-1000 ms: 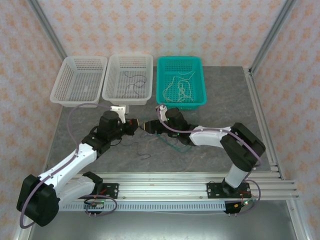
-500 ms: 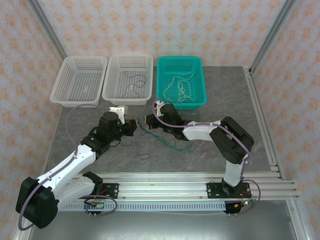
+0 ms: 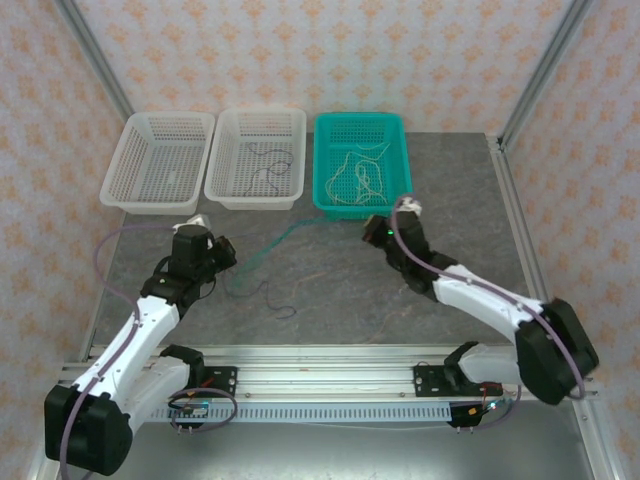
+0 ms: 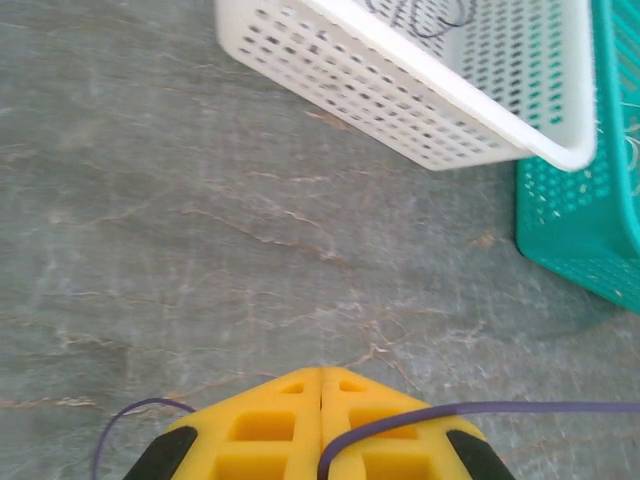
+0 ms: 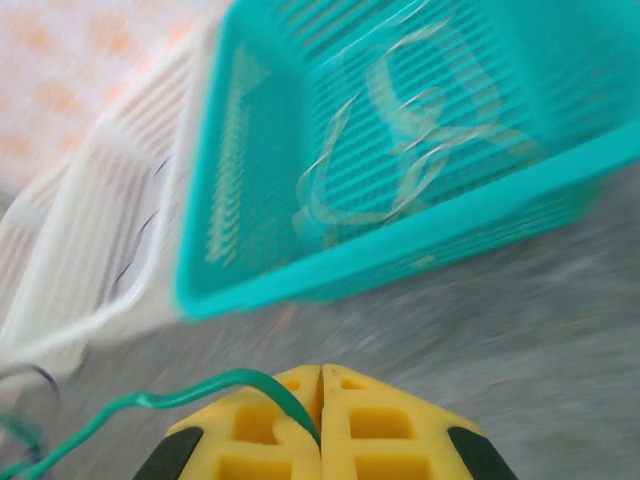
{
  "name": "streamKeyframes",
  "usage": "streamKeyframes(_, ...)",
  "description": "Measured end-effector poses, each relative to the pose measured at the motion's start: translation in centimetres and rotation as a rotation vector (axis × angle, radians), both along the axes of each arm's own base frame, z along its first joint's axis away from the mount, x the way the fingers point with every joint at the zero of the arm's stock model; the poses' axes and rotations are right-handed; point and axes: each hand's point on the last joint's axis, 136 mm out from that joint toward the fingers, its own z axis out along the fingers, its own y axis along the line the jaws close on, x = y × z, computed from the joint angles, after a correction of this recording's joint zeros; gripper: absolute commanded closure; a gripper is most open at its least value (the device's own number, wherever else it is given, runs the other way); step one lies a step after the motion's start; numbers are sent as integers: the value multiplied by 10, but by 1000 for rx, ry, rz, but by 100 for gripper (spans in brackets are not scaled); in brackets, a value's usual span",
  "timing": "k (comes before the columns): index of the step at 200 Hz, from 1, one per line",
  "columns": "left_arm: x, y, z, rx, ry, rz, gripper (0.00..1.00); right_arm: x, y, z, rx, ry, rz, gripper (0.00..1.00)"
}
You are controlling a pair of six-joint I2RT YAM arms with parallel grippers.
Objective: Untangle the cables
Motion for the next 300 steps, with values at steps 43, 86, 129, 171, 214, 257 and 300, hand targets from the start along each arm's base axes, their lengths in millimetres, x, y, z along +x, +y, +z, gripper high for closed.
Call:
streamKeyframes(43, -7, 20, -10, 6, 56, 91, 100, -12, -127, 4, -52, 34, -412, 100)
streamKeyframes(86, -15, 35, -18, 27, 103, 156, 100, -46, -221, 19, -33, 38, -737, 100)
streamKeyframes(129, -17, 40, -12, -14, 110, 170, 100, -63, -249, 54, 36, -32, -825, 100)
streamKeyframes(171, 9, -12, 81, -129, -75, -54, 100, -47, -222, 49, 104, 15, -672, 100)
streamKeyframes(214, 32, -82, 265, -160, -409, -304, 100, -44, -206, 33, 55, 84, -595, 100)
streamKeyframes(257, 67, -85, 373, -100, -617, -292, 100, -52, -221, 17, 7, 131, -664, 100)
streamKeyframes(300, 105, -89, 437, -25, -756, -278, 100, -53, -230, -5, -40, 197, -717, 100)
